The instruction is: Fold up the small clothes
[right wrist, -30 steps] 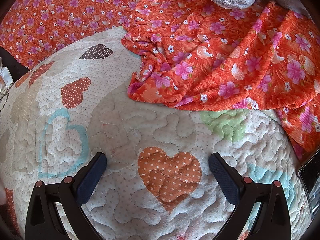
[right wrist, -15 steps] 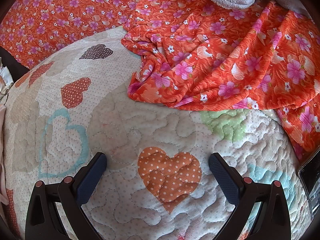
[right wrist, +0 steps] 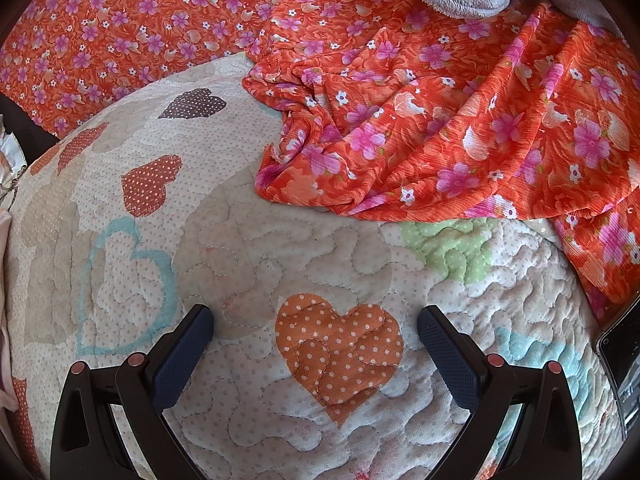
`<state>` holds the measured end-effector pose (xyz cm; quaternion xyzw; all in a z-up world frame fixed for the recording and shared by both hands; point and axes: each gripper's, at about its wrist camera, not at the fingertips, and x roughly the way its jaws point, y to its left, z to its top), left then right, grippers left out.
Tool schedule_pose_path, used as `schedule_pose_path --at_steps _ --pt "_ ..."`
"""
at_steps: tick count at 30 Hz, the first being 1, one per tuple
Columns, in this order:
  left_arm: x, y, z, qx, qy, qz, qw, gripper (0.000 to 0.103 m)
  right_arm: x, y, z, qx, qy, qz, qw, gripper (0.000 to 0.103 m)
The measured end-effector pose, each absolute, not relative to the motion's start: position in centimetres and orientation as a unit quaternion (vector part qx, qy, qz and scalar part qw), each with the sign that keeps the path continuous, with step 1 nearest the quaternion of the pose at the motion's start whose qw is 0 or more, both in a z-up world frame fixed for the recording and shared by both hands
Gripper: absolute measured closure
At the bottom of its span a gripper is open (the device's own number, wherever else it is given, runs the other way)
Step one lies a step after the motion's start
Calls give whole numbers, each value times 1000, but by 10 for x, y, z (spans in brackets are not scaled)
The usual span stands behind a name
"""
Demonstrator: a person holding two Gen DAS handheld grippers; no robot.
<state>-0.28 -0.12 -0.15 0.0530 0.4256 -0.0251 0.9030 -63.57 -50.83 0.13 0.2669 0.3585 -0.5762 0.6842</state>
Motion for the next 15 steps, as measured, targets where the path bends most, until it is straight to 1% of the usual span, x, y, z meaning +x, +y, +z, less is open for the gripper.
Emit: schedule_pose_path --at_steps 5,8,9,15 --pt "4 -4 3 67 446 -30 892 0 -636 -508 2 267 358 -576 684 0" --pt "-5 -5 17 112 443 -29 889 0 -636 -508 2 267 358 -576 684 0" --pt "-9 -4 24 116 437 -29 891 0 -636 -507 2 267 358 -576 684 0" --pt "-67 2 106 131 375 -62 915 0 -635 -508 -8 266 357 -577 684 0"
